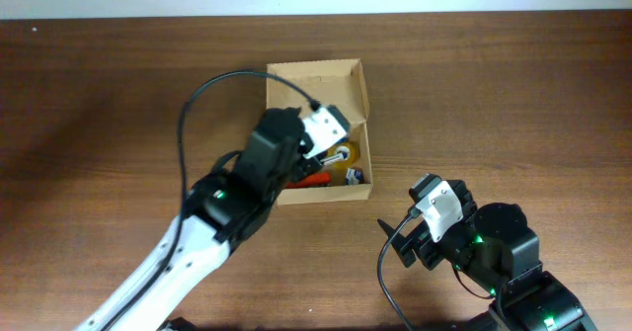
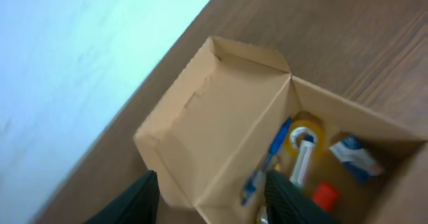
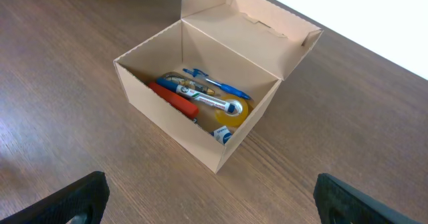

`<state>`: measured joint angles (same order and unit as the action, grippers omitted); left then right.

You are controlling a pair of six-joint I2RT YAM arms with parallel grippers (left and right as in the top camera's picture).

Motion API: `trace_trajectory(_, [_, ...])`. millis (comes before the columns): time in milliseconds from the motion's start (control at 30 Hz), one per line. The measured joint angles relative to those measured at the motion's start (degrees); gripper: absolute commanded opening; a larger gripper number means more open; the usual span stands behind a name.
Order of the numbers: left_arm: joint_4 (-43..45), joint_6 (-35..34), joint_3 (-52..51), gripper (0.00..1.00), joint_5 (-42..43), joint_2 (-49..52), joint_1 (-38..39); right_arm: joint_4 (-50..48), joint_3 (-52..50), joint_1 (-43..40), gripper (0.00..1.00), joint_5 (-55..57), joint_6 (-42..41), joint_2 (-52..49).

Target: Pack container

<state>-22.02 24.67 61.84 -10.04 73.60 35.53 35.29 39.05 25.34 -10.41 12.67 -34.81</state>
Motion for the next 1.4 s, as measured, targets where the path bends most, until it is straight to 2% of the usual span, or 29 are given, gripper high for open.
trace_trajectory(267, [-11.8,-13.6,0.0,0.5,1.9,-2.4,-4.5,0.0,0.0,0.0,0.99,0.0,0.0,0.0])
trace_trajectory(533, [-14.2,-22.4,0.0,0.5,9.0,-2.4,-10.8,0.0,0.0,0.0,0.99,0.0,0.0,0.0])
trace_trajectory(767, [-14.2,-25.3,0.0,0.5,13.0,-1.3,-16.6,0.0,0.0,0.0,0.99,0.0,0.0,0.0])
trace_trajectory(1067, [-13.3,-26.3,0.0,0.5,18.8,7.2,-25.0,-1.0,0.0,0.0,0.99,-0.4,-0.2,0.0])
trace_trajectory(1267, [-8.5,-29.0,0.3,0.5,21.4,11.7,-30.1,-8.3,0.0,0.0,0.99,-1.1,-7.8,-1.5])
trace_trajectory(1400, [-7.7,-29.9,4.1,0.49,23.2,15.7,-32.1,-13.5,0.0,-0.5,0.99,0.9,-10.5,-6.0])
